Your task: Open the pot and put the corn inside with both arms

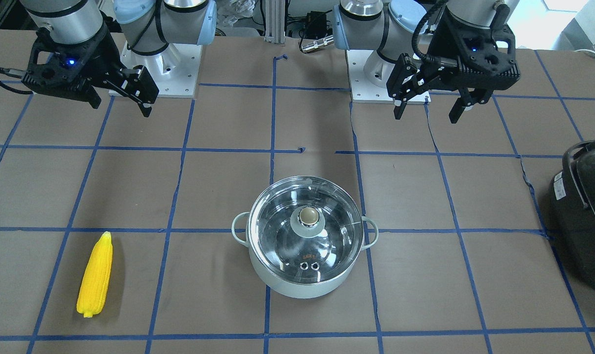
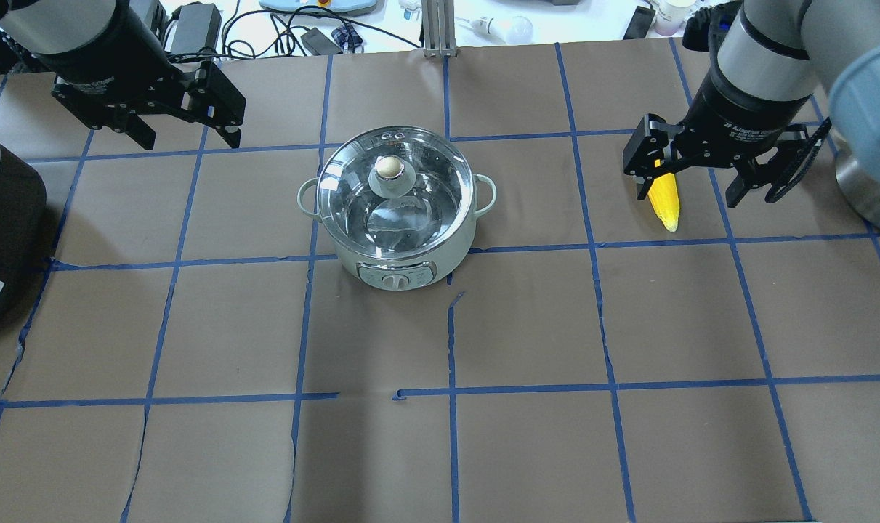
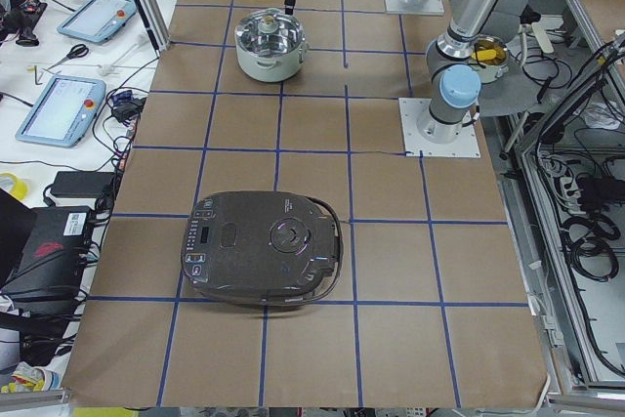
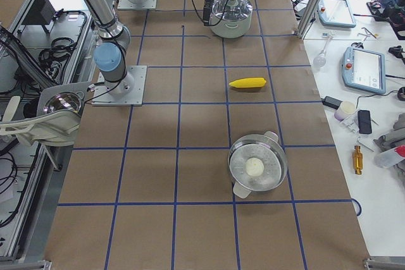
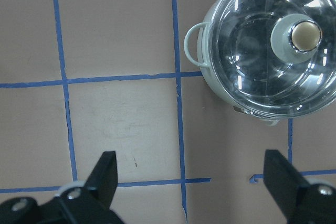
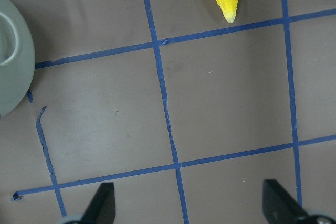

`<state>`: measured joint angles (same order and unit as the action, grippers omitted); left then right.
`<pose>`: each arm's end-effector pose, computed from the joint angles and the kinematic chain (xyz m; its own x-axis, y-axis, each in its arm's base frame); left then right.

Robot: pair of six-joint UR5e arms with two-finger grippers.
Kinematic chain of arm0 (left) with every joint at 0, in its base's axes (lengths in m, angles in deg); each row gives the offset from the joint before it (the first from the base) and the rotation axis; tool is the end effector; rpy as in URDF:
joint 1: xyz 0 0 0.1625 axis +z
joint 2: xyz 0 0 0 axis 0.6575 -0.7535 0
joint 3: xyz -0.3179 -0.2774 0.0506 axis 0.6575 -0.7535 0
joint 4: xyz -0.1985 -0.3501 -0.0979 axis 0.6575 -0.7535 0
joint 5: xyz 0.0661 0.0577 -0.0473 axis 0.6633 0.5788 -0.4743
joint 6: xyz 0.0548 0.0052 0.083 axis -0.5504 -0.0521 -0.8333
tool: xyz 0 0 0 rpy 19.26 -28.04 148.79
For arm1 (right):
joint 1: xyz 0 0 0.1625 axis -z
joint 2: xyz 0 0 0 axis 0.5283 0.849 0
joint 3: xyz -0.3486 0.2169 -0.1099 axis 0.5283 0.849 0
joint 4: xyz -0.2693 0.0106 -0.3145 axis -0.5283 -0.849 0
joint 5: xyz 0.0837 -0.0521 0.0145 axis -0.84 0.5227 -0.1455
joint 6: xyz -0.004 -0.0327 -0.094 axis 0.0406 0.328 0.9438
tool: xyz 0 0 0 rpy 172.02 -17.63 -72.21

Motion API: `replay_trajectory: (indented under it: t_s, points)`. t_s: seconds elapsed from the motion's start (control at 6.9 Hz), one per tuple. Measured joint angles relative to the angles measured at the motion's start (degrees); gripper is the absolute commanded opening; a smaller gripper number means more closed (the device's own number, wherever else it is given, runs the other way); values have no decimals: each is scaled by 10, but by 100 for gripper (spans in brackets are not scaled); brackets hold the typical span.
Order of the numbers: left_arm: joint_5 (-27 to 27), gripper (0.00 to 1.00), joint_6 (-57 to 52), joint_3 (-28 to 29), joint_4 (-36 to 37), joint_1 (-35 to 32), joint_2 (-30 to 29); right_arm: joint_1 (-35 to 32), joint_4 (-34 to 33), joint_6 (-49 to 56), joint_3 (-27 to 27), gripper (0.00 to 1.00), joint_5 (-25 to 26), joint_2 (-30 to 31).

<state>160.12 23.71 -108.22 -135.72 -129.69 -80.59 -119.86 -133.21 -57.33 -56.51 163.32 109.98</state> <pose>-0.1231 -0.4857 0.5392 -0.9991 0.0401 0.0104 0.0384 0.9913 -0.1256 0.1159 -0.4563 0.4844 -0.9858 0.1669 0.0173 0.1673 0.9855 0.0273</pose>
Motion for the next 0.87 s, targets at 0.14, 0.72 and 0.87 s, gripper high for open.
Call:
replay_trajectory:
  t_s: [0.14,0.72,0.87]
  points:
    - [0,100,0,0,-2,0,1,0,0,0,0,100,1,0]
    - [0,100,1,0,-6,0,4,-1,0,0,-1,100,-5,1]
    - [0,100,1,1,-8,0,4,-1,0,1,-1,100,-6,1]
